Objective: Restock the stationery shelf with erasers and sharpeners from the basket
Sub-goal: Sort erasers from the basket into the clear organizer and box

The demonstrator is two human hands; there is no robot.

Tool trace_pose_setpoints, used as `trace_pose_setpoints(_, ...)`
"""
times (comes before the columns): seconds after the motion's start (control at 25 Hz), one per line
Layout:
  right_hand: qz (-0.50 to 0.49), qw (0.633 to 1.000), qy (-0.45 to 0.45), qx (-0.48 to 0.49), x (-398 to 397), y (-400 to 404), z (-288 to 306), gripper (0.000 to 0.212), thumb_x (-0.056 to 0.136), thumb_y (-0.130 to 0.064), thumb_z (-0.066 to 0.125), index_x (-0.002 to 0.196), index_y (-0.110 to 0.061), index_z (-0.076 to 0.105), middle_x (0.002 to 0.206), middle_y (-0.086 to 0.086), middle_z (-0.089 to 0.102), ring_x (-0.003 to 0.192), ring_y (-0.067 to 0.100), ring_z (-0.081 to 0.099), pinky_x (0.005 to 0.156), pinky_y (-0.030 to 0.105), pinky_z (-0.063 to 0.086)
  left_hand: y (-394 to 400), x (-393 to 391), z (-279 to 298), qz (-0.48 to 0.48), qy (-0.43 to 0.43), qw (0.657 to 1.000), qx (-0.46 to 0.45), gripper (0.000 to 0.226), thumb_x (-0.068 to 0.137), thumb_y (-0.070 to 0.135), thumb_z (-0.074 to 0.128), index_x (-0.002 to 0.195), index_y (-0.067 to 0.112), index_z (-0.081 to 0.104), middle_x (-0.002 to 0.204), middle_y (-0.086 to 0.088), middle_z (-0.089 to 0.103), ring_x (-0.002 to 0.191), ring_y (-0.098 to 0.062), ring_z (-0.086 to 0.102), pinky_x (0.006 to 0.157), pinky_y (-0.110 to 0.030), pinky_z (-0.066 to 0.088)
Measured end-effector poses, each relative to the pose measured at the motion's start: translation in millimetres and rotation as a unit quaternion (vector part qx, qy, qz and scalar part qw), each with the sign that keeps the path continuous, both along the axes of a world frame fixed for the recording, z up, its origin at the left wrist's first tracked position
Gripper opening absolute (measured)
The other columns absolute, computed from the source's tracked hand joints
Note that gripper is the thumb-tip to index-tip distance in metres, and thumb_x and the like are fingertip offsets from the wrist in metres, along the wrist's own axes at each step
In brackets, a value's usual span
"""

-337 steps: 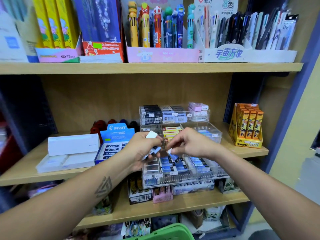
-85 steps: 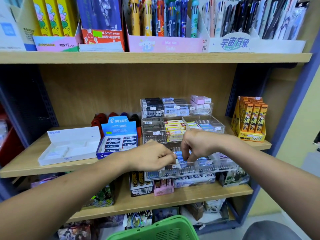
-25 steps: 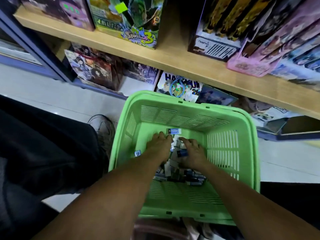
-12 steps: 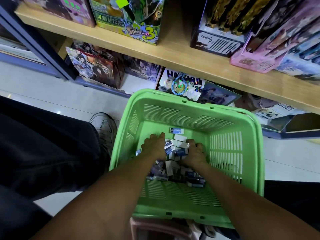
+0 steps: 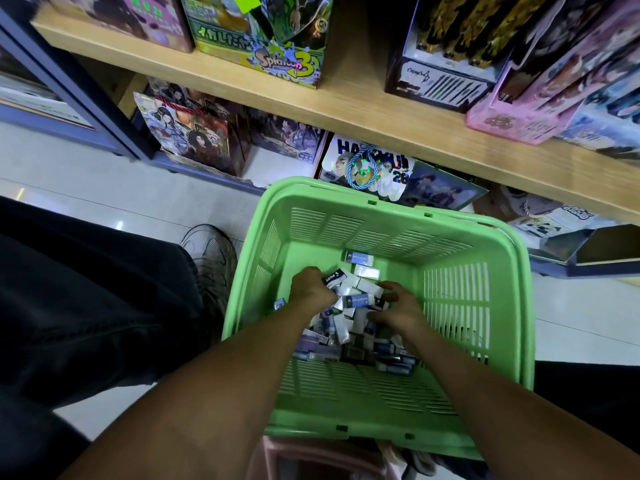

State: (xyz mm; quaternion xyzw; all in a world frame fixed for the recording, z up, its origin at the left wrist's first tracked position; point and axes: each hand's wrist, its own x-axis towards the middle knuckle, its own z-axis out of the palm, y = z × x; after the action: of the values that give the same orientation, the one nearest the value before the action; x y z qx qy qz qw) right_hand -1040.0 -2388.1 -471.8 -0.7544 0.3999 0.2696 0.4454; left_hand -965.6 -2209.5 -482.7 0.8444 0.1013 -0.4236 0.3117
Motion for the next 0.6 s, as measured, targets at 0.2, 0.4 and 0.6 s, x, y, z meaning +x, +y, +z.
trace_pose_setpoints(0.2,0.081,0.996,0.025,-0.022,4,5,1,0.070,0.068,-0.013,0.090,0.129,-0.013,0.055,0.108,0.002,0.062,0.097,0.023,0.064,0.079,0.032,0.054,-8,-7,6,-0.064,-0.002,0.998,0.008,0.033,0.085,0.014,0.069,0.115,0.003,0.062,0.124,-0.014,0.054,0.112,-0.029,0.057,0.092,-0.031,0.050)
trace_pose_setpoints(0.4,0.173,0.979,0.017,-0.104,10,39,3,0.051,0.083,-0.023,0.074,0.124,-0.014,0.044,0.107,0.006,0.067,0.100,0.026,0.065,0.070,0.023,0.041,-26,-27,12,-0.010,-0.006,1.000,-0.019,0.046,0.082,0.009,0.069,0.123,0.001,0.051,0.125,-0.017,0.054,0.115,-0.034,0.059,0.084,-0.027,0.047)
trace_pose_setpoints(0.6,-0.008,0.998,0.015,0.063,8,35,-6,0.044,0.065,-0.011,0.088,0.106,-0.015,0.071,0.092,0.006,0.077,0.086,0.024,0.073,0.083,0.041,0.060,-17,-24,6,0.198,0.062,0.972,-0.109,0.071,0.080,0.013,0.076,0.136,0.008,0.032,0.105,-0.004,0.060,0.092,-0.019,0.056,0.080,-0.029,0.046)
